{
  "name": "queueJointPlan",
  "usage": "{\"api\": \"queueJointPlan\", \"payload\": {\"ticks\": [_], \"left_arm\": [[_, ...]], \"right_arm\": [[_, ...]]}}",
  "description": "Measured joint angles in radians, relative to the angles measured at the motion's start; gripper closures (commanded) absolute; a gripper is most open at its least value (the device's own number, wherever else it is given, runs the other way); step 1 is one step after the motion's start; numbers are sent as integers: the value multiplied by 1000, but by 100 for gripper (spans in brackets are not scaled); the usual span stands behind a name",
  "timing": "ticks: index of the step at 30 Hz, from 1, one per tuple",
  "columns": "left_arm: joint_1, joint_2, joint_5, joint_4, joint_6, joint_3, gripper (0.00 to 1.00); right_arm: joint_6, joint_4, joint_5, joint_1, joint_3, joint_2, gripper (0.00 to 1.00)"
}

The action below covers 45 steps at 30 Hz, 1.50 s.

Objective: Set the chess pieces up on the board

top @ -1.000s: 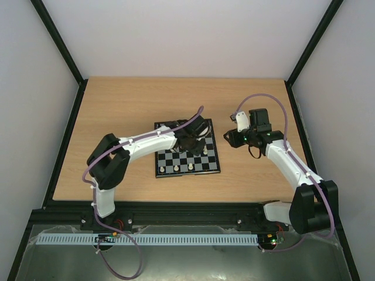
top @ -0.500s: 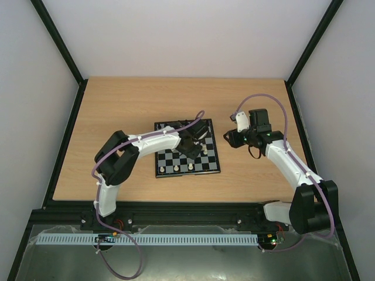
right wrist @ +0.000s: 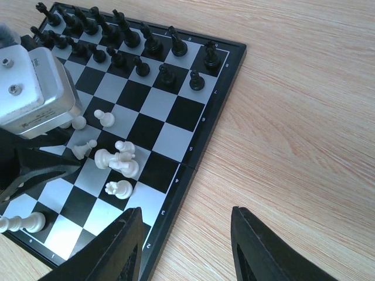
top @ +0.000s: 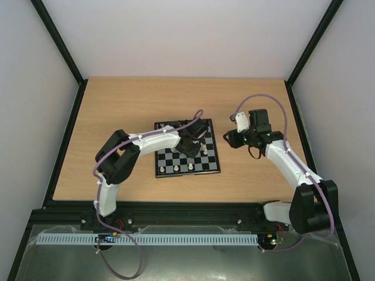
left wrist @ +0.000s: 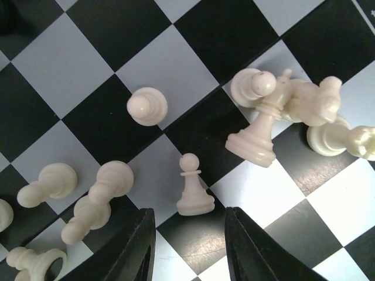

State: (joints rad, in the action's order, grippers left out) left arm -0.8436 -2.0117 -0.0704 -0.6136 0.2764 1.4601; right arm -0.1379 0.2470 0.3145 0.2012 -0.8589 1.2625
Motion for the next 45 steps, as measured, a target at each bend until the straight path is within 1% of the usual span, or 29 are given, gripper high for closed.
{"api": "queueJointPlan", "payload": {"ticks": [8,13,20,24,29,33,36,39,41,45], "left_arm": [[11,-7,23,30,-8,0,69],[11,-27,30,42,-10,0,75],[13,-27,35,47,-17,-1,87],[13,-23,35,53,-19,-7,89],[14,47,36,85,-46,-84,89],[14,200,45,156,-89,-192,89],[14,347,84,269,-129,-291,88],[14,462,127,372,-169,-375,88],[14,505,147,420,-193,-403,88],[14,540,172,492,-230,-433,88]], "right_arm": [[-4,0,12,0,0,3,57],[-4,0,17,0,0,3,57],[-4,1,19,0,0,4,57],[-4,1,22,0,0,4,57],[2,10,35,0,-6,15,57],[16,43,75,0,-64,45,57],[21,98,148,0,-150,90,56],[19,176,269,0,-261,164,56],[19,219,374,0,-313,208,56],[39,256,577,5,-307,237,58]]}}
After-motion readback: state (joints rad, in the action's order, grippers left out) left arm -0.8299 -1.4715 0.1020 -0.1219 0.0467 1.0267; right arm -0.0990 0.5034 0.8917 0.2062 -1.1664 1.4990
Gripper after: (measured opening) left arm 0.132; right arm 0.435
